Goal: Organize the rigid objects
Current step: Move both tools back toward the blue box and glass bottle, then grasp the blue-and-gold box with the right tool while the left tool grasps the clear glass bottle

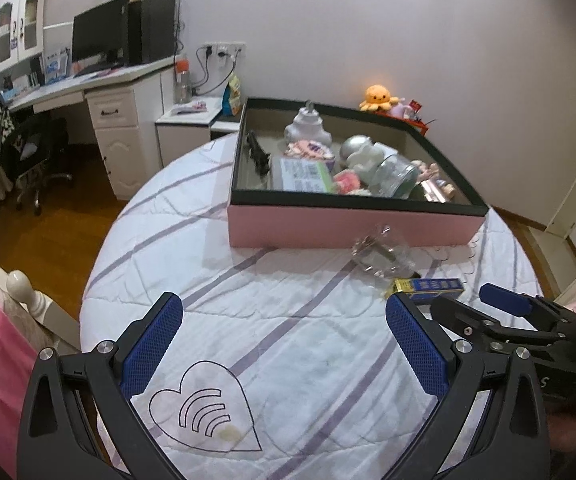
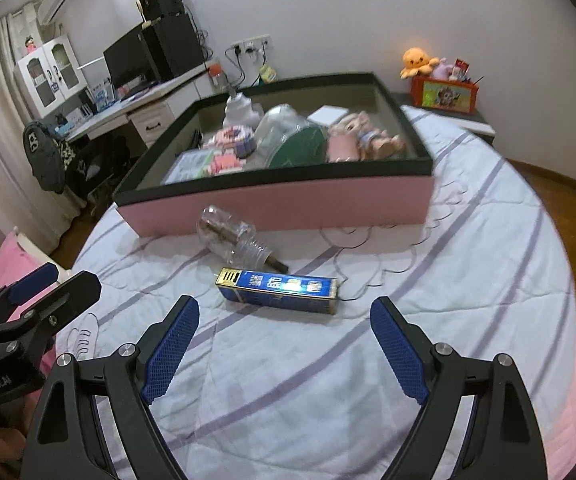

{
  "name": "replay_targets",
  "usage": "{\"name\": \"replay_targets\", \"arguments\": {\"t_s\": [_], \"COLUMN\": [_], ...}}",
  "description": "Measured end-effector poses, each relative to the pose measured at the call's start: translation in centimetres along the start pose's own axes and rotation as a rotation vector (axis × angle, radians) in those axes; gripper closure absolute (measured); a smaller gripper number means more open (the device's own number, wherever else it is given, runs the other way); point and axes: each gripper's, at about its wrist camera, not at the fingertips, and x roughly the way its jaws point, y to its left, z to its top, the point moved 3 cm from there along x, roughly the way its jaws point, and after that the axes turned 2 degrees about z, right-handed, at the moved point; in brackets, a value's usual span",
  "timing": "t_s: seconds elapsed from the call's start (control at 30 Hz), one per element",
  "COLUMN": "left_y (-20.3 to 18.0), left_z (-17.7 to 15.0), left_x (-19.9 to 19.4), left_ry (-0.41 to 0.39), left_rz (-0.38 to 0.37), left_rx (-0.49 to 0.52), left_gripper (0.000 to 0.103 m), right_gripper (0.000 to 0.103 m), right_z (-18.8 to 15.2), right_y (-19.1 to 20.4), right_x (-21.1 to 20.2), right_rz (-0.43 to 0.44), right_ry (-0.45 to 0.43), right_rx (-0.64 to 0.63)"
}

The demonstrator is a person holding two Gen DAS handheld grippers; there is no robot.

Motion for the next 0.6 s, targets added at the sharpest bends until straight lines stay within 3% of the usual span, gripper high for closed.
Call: {"name": "replay_targets", "arguments": {"t_s": [0.23,0.4,0.6], "left_y": [0.7,1.0,0.1], "left_z": [-0.1,-0.1,0.0], "left_x": [1.6,2.2,2.7], "left_ry": [0.029,0.041,0.047], "left_rz": [0.014,0.021,0.015], "left_rx": [-0.014,-0.017,-0.002], "left_gripper": [0.000,0.000,0.000], "right_gripper": [0.014,0.014,0.019], "right_z": [0.0,-0.1,-0.2], "right_y": [1.1,1.7,0.7], "right_x": [3.3,3.9,3.1], "right_rz": [-0.015,-0.063,-0.013], "right_ry": [0.045,0.017,-0.003], "right_rx": [0.021,-0.026,-0.021]}}
